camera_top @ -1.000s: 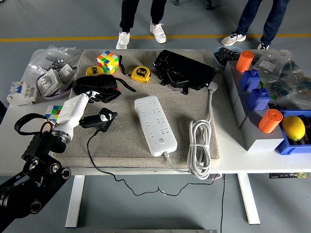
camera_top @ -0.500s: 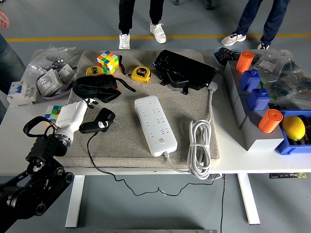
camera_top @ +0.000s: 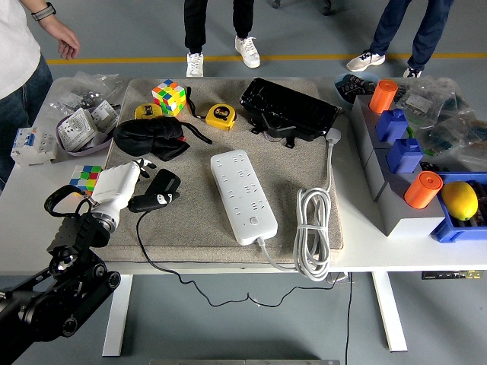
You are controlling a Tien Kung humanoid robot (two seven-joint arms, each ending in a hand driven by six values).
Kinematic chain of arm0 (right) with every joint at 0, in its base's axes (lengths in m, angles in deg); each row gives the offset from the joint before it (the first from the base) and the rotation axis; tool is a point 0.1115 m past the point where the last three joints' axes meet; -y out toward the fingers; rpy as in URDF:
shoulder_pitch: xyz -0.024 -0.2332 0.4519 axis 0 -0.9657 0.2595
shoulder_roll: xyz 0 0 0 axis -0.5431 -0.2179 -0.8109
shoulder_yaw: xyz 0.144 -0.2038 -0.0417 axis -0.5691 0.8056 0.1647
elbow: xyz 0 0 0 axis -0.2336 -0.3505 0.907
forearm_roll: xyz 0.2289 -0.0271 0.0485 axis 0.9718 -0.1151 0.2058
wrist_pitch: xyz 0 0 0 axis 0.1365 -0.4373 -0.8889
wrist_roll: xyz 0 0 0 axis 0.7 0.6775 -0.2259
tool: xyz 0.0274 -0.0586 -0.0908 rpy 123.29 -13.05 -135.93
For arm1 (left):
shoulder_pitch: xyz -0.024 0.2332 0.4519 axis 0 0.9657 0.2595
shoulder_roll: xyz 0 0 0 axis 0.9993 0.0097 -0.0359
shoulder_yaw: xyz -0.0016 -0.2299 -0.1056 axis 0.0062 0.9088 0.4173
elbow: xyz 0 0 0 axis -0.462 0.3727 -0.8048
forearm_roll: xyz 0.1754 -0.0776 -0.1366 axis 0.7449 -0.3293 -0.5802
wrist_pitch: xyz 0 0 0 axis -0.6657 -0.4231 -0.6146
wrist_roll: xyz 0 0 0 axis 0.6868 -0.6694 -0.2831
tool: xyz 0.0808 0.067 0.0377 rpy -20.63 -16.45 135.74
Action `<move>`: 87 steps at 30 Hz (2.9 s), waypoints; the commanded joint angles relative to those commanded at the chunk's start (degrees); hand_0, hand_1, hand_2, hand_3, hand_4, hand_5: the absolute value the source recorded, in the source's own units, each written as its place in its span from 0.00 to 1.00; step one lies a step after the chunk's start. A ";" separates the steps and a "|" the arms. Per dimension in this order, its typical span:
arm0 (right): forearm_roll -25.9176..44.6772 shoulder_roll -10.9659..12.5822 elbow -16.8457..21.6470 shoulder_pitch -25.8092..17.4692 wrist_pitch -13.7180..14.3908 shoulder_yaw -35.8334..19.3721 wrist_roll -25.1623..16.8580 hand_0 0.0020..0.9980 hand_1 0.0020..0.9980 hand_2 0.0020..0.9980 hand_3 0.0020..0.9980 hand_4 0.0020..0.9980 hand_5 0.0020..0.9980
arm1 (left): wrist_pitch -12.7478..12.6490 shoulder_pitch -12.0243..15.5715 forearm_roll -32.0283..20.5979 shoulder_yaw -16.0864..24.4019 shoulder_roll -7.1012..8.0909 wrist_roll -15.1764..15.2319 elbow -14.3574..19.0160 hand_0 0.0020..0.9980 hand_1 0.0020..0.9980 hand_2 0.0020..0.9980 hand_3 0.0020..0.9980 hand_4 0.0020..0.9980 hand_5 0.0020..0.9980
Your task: Put the plug near the board,insert it into the board,press the button,pull the plug out
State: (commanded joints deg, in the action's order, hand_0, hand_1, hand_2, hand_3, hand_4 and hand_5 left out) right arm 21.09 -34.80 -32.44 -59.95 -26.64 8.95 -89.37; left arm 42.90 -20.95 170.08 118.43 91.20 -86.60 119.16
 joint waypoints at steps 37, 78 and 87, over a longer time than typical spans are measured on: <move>-0.41 0.03 0.14 0.04 0.13 -0.02 -0.20 0.61 0.60 0.55 0.55 0.82 0.31 | -5.91 -1.32 -3.48 -2.49 -1.46 3.53 -2.51 0.23 0.33 0.38 0.54 0.83 0.01; -0.41 0.15 0.20 0.36 0.25 -0.12 -0.95 0.61 0.59 0.55 0.55 0.81 0.29 | -2.24 -13.85 -21.71 -20.55 1.45 21.85 -2.79 0.22 0.29 0.34 0.52 0.80 0.03; -0.65 0.21 0.36 0.41 0.18 -0.30 -0.98 0.61 0.59 0.55 0.55 0.82 0.29 | -2.23 -15.50 -20.73 -22.27 1.08 21.65 -5.41 0.23 0.30 0.35 0.53 0.81 0.03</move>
State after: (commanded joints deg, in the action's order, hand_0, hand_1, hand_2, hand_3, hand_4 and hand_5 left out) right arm 20.44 -34.59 -32.08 -59.54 -26.46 8.65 -90.35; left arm 40.67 -36.45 149.35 96.15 92.28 -64.95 113.75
